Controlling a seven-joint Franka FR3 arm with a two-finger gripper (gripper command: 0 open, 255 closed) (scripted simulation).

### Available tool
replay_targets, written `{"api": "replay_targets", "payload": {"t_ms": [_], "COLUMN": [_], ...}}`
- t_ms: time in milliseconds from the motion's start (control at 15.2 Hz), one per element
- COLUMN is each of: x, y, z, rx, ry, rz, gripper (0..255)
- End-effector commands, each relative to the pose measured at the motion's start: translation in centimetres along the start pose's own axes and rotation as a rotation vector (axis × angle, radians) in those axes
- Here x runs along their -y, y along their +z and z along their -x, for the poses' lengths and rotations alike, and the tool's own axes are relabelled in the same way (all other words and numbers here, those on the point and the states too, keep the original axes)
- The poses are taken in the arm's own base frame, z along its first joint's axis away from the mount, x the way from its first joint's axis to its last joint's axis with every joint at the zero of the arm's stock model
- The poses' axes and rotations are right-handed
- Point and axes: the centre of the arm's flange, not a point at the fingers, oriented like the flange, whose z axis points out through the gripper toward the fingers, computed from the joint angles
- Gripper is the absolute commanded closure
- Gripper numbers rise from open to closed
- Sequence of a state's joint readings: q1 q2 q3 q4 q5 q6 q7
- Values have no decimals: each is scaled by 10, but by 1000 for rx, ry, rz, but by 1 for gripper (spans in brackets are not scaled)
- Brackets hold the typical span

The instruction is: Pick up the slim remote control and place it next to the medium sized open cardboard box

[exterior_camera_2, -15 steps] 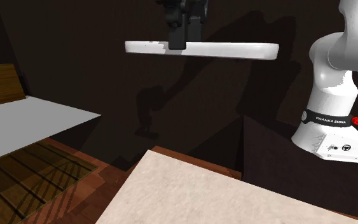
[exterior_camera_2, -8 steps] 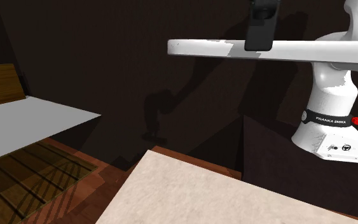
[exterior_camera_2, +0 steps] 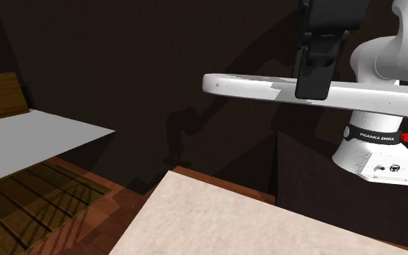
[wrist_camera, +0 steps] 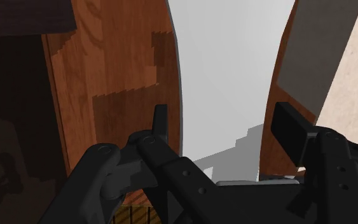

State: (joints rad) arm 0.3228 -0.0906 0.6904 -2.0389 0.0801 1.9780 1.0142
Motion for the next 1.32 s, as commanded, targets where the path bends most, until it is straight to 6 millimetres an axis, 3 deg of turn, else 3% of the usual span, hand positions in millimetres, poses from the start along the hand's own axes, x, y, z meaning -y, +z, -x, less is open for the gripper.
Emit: {"api": "replay_targets", "payload": {"t_ms": [0, 1254], "x": [0, -1], "y": [11, 111], "z": [1, 0], "rx": [-1, -1], "ry": [0, 0], "rz": [-1, -1], "gripper": [255, 255]}}
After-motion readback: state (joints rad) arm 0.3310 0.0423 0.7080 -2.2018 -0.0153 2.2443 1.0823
